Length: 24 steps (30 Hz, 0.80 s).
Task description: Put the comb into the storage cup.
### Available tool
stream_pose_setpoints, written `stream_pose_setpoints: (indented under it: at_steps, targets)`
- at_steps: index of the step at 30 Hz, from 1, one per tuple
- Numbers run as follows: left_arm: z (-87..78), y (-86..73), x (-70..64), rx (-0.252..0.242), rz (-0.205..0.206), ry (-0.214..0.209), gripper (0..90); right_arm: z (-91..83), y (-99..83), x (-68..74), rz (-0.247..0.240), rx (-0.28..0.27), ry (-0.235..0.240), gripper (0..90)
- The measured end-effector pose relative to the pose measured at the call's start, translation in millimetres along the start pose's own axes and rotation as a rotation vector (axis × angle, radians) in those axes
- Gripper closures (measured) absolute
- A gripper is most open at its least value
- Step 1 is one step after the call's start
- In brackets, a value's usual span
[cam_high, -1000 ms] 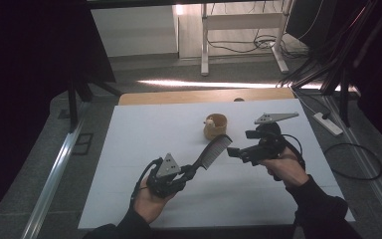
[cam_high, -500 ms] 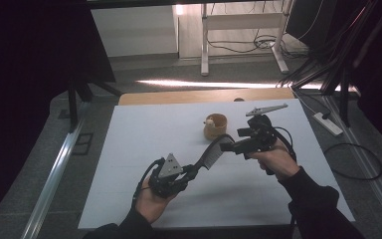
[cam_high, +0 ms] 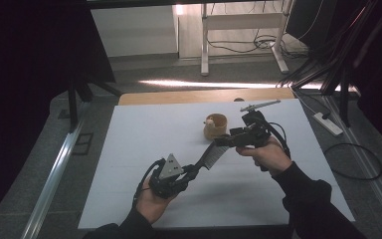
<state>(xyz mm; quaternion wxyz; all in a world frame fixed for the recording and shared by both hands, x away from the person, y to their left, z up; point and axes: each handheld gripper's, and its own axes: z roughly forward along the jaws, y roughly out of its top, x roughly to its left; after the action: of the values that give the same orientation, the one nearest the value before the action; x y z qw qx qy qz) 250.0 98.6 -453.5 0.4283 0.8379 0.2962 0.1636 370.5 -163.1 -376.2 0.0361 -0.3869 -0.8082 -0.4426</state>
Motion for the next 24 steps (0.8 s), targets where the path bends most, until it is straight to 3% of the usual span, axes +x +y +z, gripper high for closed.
stream_pose_setpoints:
  at_steps: [6,10,19,24]
  targets:
    - [0.1,0.0,-1.1,-0.002,0.008,0.008,72.1,-0.3,1.7,-3.3,0.048,-0.002,0.039,42.4]
    - [0.0,0.1,-1.9,-0.004,0.014,0.015,72.1,0.4,2.4,-6.6,0.093,0.002,0.088,54.5]
    - [0.2,-0.1,-2.1,-0.002,0.019,0.023,72.1,2.7,3.7,-10.9,0.218,0.026,0.135,77.0]
    - [1.1,-0.4,-1.8,0.000,0.022,0.023,72.0,3.1,3.8,-14.6,0.264,0.031,0.161,81.0]
